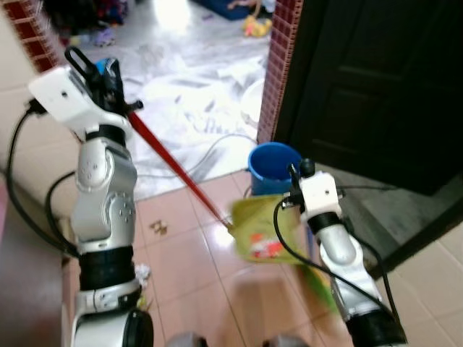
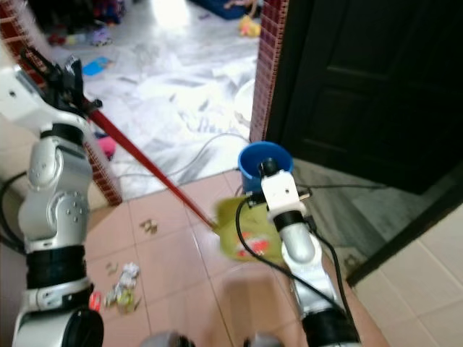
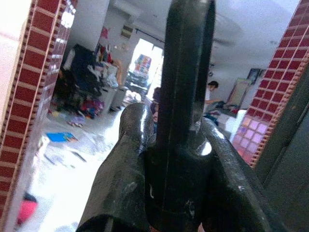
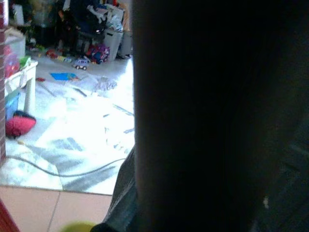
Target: Sweep floor
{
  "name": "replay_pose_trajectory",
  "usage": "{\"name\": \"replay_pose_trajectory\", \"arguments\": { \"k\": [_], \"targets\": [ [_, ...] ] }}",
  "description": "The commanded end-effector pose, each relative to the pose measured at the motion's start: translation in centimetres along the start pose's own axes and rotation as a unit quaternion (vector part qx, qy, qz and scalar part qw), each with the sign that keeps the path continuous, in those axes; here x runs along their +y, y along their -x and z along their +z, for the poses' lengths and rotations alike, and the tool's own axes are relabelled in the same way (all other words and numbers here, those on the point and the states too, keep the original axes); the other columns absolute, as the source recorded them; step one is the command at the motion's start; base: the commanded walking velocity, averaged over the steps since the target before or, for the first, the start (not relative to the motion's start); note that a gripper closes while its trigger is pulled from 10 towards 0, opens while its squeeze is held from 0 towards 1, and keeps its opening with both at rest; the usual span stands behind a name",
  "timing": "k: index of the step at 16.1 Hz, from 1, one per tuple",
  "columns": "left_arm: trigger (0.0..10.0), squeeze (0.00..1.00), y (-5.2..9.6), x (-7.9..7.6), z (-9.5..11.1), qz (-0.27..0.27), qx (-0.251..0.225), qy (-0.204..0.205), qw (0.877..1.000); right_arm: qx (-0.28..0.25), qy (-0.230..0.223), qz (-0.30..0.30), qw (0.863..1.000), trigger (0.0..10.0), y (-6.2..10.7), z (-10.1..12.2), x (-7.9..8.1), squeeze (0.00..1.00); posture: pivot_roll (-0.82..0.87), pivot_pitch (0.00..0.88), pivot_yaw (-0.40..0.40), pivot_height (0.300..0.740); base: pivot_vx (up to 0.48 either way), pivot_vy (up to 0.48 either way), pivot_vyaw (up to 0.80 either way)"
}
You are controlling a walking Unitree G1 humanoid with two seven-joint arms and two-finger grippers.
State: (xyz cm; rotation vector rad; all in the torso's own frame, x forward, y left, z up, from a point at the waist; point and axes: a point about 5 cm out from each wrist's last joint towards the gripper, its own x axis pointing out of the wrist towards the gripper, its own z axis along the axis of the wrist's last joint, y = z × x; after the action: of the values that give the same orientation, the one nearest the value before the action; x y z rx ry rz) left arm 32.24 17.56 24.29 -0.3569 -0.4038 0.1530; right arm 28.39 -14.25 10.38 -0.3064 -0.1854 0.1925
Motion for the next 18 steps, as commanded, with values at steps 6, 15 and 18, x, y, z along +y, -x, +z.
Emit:
{"name": "replay_pose_trajectory", "arguments": {
  "k": [6,15,18],
  "targets": [
    [10.0,0.0,-0.8,-0.8,2.3,0.011,-0.045,0.013,0.999,-0.016,0.019,0.001,1.0,10.0,-0.4,0.5,-0.2,0.0,-0.06,0.0,0.055,0.74,0.48,0.0,0.0],
    [10.0,0.0,-0.9,-1.1,2.3,0.016,-0.043,0.007,0.999,-0.021,0.016,0.004,1.0,10.0,-0.7,0.6,0.2,0.0,-0.06,0.0,0.06,0.74,0.48,0.0,0.0],
    [10.0,0.0,-0.9,-1.3,2.1,0.015,-0.04,0.004,0.999,-0.022,0.016,0.005,1.0,10.0,-0.7,0.6,0.3,0.0,-0.06,0.0,0.062,0.74,0.471,0.0,0.0]
  ]
}}
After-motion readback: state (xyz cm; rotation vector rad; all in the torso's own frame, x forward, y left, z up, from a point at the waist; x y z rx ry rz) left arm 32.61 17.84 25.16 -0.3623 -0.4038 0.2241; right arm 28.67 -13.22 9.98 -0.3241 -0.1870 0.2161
